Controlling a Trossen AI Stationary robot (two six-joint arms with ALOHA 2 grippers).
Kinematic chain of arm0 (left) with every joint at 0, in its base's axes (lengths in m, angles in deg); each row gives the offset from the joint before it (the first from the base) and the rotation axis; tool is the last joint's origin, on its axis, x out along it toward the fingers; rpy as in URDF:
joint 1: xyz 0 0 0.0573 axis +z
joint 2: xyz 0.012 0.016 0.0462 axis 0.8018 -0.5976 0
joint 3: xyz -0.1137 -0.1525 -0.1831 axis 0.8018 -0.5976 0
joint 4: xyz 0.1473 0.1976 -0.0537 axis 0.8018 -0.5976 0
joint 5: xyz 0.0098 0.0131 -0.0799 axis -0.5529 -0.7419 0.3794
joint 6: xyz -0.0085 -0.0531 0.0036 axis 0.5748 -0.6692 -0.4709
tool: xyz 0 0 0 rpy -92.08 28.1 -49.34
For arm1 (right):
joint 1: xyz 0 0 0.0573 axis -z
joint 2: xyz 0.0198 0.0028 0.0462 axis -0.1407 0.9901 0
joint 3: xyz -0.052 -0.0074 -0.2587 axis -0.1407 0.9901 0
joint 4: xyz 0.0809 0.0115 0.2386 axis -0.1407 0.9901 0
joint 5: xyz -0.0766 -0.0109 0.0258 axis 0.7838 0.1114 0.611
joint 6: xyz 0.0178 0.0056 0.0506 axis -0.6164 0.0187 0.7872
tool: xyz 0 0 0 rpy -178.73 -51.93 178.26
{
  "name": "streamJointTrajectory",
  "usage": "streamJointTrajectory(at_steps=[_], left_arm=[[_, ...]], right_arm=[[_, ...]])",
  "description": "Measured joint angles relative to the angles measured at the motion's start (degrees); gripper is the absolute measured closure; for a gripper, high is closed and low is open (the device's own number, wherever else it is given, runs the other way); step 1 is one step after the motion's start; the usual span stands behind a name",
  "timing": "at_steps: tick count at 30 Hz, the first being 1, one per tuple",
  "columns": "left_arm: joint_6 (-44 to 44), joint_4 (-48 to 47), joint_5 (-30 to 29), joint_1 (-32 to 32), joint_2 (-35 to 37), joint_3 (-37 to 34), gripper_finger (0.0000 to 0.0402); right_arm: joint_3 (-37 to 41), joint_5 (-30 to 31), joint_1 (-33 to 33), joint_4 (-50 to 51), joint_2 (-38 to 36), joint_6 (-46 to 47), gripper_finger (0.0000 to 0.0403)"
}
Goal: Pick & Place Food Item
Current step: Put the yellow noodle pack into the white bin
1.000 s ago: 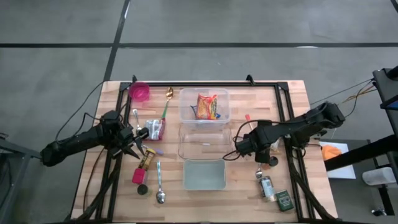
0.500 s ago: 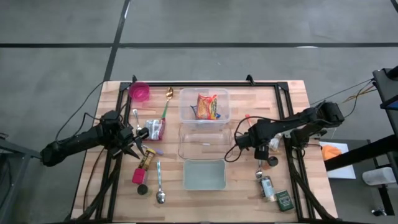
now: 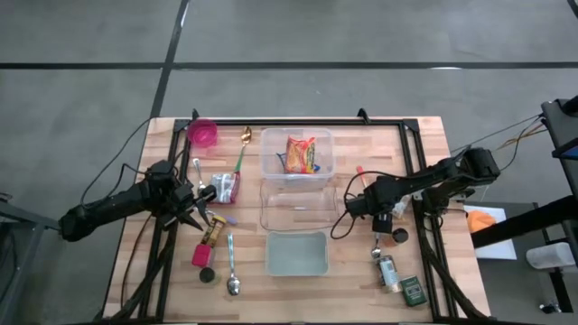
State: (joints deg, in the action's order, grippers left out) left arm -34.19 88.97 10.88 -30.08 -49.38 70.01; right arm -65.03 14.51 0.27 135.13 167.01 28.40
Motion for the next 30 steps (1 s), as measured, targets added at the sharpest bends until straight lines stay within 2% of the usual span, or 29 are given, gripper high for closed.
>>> streamJointTrajectory(at_steps=[9, 12, 25, 27, 30], left_arm=[[0.0, 0.0, 0.0, 0.0, 0.0, 0.0, 0.0291], [0.0, 0.0, 0.0, 0.0, 0.0, 0.0, 0.0291], [0.0, 0.0, 0.0, 0.0, 0.0, 0.0, 0.0291], [0.0, 0.0, 0.0, 0.0, 0.0, 0.0, 0.0291], [0.0, 0.0, 0.0, 0.0, 0.0, 0.0, 0.0291]], right_arm=[[1.8, -1.0, 0.0, -1.5, 0.0, 0.5, 0.0197], [2.8, -1.4, 0.0, -2.7, 0.0, 0.7, 0.0208], [3.0, -3.3, 0.0, -3.7, 0.0, 0.6, 0.0374], [3.0, -3.3, 0.0, -3.7, 0.0, 0.6, 0.0389], [3.0, -3.3, 0.0, -3.7, 0.0, 0.6, 0.039]])
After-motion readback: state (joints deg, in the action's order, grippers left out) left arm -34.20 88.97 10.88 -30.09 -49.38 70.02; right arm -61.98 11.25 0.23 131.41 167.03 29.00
